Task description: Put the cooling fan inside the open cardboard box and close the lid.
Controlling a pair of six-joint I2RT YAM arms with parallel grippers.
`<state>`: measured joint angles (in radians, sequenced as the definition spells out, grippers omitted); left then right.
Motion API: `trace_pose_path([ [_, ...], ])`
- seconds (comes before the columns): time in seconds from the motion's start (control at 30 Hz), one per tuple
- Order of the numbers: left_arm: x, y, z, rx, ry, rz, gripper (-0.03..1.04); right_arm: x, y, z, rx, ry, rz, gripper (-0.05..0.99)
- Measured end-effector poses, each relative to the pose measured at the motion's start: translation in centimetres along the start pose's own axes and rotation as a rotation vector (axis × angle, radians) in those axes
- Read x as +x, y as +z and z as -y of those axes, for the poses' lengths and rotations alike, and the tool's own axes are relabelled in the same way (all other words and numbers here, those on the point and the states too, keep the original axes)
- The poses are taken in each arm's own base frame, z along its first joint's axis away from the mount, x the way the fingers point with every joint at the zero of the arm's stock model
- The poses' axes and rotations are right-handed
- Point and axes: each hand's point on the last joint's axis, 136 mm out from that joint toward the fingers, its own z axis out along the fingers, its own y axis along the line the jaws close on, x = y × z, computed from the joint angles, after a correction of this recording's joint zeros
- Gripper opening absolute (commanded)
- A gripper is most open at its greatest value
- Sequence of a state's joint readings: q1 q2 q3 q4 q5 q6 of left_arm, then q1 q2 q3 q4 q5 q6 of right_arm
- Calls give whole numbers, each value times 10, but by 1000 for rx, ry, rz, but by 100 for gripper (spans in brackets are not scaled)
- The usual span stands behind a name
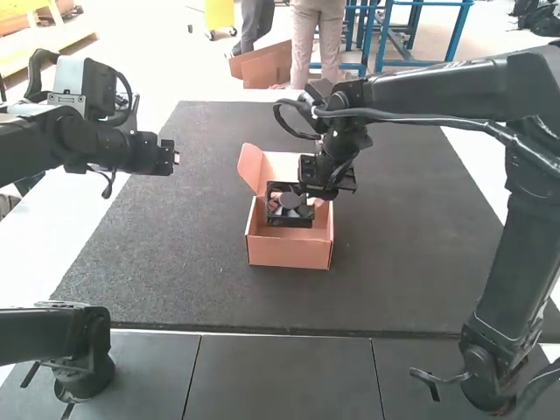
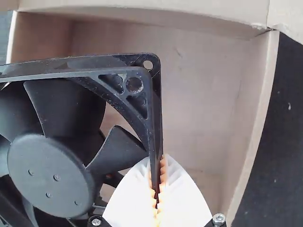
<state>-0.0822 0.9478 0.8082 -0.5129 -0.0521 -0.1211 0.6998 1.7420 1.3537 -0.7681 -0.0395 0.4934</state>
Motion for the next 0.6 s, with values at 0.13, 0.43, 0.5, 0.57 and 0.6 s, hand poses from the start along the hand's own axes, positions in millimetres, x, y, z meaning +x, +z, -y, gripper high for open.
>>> trace_pose_path([
  [0.13, 1, -2, 0, 0, 0, -3, 97, -8, 10, 9, 17, 23, 3, -1],
  [0.43, -1, -6, 0, 0, -1, 11, 97, -3, 40, 19, 58, 27, -52, -1],
  [0.5, -1, -6, 0, 0, -1, 11, 97, 0, 46, 20, 61, 23, -73, -1],
  [0.57, -1, -6, 0, 0, -1, 11, 97, 3, 52, 20, 63, 21, -90, 9],
  [0.6, -1, -6, 0, 1, -1, 13, 97, 4, 54, 21, 64, 20, -98, 17],
])
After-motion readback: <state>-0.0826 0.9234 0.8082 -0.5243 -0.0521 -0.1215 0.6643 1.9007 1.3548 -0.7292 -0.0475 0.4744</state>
